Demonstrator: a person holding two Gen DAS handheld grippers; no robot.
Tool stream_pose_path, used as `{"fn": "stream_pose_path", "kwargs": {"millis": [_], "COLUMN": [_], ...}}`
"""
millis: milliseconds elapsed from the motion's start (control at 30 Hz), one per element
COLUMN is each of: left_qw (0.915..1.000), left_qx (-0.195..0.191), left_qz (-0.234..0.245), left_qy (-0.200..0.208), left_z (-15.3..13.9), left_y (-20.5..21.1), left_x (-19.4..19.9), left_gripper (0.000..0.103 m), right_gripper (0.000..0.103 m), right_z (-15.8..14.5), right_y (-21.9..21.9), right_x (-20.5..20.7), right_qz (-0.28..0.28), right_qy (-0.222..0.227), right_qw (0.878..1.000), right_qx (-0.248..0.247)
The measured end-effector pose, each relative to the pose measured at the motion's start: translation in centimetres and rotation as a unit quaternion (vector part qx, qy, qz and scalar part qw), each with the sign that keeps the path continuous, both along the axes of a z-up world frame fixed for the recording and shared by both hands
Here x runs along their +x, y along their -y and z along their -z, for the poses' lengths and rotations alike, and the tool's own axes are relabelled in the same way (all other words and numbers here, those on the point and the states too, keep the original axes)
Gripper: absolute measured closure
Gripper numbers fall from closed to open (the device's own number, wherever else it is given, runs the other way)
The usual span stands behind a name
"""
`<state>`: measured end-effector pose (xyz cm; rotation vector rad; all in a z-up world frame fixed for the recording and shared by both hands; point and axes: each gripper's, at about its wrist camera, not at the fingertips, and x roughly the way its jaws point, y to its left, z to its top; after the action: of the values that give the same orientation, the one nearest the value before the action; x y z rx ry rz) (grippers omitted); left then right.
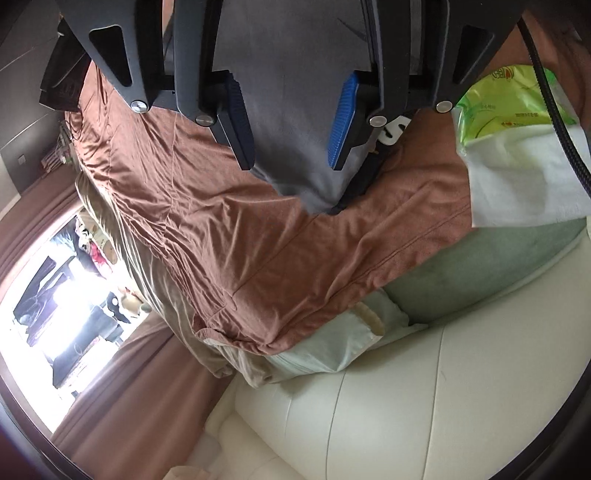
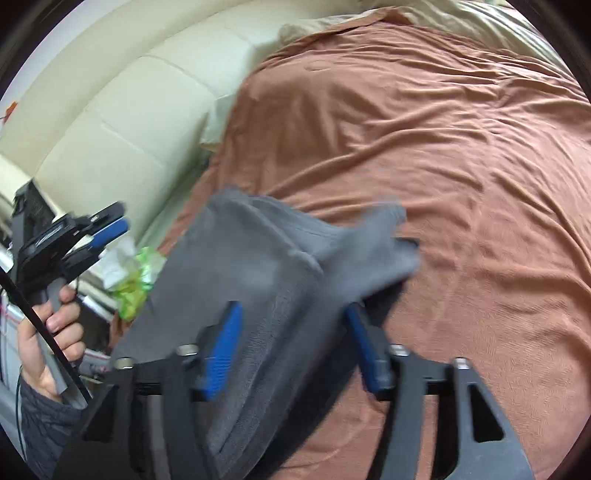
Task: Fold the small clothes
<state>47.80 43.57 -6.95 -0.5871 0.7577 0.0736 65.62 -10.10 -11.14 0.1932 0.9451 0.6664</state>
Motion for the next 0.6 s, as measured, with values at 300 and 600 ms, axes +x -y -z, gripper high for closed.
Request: {"fn": "stream_pose_path", "kwargs": {"millis": [300,600], "left_qw": [0.9999,0.9997], "left_qx": [-0.004,0.016], "left_qz": [-0.005,0.013], "left_qy": [-0.012,-0.014], "left_z": [2.2,3.2], "left_y": [0.5,4.6], "left_x": [-5.9,-10.5], "left_gripper": [0.059,0.059], "right_gripper": [0.039,0.039], "right_z": [-0.5,-2.6], "right_y": [-0.4,-2.8], "right_x": [-2.5,-7.6], "right_qz": [-0.013,-0.031], "right_qy": [-0.015,0.035], "right_qw": [0.999,0.999], "right_qx": [0.041,0.002]}}
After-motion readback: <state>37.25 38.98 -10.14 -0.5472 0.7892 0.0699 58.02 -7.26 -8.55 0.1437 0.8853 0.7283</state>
